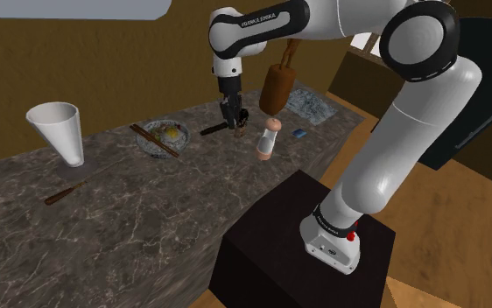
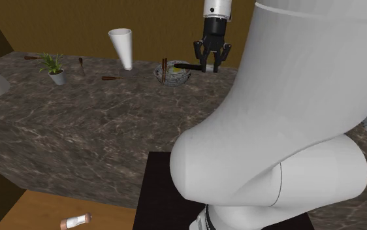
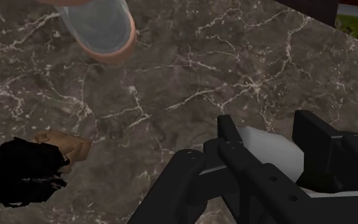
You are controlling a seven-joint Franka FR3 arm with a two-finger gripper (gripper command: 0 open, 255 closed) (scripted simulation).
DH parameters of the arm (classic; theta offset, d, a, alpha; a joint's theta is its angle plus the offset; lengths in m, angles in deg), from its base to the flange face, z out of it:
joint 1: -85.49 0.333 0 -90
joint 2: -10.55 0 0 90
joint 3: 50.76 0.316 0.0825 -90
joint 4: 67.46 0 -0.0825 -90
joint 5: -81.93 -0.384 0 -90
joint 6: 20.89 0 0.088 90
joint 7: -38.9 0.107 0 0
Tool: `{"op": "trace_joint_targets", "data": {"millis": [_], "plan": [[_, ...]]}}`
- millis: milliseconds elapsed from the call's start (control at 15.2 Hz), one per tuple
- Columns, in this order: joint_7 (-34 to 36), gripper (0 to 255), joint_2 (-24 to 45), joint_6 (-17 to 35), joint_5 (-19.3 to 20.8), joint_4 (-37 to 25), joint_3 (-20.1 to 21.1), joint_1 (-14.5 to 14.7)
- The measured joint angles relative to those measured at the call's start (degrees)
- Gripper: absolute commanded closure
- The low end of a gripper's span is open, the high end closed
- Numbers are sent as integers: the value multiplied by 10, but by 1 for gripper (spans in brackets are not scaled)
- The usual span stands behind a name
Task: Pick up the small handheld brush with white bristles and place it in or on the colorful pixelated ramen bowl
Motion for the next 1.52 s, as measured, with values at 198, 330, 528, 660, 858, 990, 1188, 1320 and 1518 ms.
{"op": "trace_joint_targets", "data": {"millis": [198, 330, 528, 660, 858, 990, 1188, 1320, 1518], "plan": [[7, 255, 19, -17, -2, -36, 3, 3], [17, 255, 53, -29, -6, -84, 8, 9], [34, 255, 116, -60, -10, -179, 15, 17], [44, 255, 163, -78, -11, -244, 19, 22], [60, 255, 234, -115, -13, -353, 23, 30], [74, 255, 284, -148, -14, -438, 28, 38], [82, 255, 346, -175, -14, -527, 29, 42], [82, 255, 348, -164, -14, -518, 29, 43], [81, 255, 353, -145, -14, -505, 29, 44]]}}
